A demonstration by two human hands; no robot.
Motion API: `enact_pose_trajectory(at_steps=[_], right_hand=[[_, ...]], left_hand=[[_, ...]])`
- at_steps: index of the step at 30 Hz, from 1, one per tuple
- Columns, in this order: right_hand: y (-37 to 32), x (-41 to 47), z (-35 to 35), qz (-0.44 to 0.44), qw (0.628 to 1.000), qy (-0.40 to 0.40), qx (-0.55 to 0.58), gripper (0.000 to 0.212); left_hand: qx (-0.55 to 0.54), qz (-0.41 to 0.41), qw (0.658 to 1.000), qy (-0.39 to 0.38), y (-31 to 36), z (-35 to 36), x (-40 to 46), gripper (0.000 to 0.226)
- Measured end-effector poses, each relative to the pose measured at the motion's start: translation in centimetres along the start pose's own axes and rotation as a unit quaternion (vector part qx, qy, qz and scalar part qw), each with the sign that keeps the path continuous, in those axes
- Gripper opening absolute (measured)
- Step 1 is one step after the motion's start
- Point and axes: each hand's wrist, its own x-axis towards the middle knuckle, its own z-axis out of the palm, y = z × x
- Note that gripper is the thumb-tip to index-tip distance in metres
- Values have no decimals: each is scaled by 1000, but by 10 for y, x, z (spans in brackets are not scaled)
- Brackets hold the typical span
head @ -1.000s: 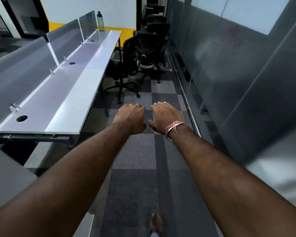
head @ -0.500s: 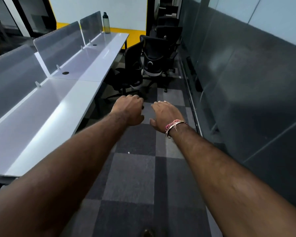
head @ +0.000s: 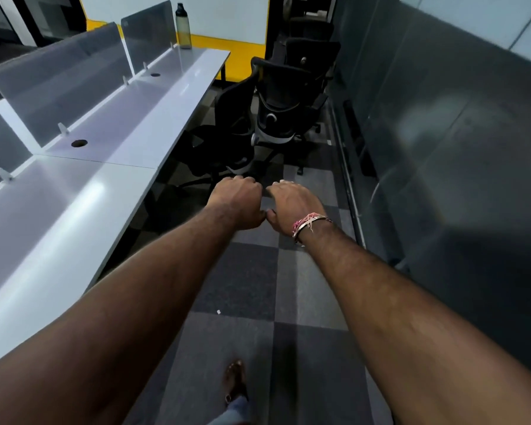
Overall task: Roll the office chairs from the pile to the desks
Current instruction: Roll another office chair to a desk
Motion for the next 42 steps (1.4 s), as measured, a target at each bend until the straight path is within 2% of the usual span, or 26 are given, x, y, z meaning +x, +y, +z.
enact_pose_trajectory(at_steps=[12, 18, 28, 33, 37, 42], right_hand=[[94, 234, 58, 4, 999, -24, 29, 41], [150, 356, 98, -46, 998, -26, 33, 34], [250, 571, 128, -131, 990, -27, 35, 23], [278, 666, 142, -155, 987, -14, 37, 34], [291, 744, 161, -142, 988, -26, 50, 37], [300, 813, 179, -171, 982, -48, 56, 41]], left_hand=[[-19, -3, 999, -31, -79, 37, 246, 51], [-11, -30, 997, -71, -106, 65, 371, 42], [-41, -108, 992, -57, -163, 75, 578, 37], [-43, -130, 990, -40, -201, 79, 663, 31], [-52, -146, 988, -7, -237, 90, 724, 35], [-80, -172, 982, -22, -273, 107, 778, 36]])
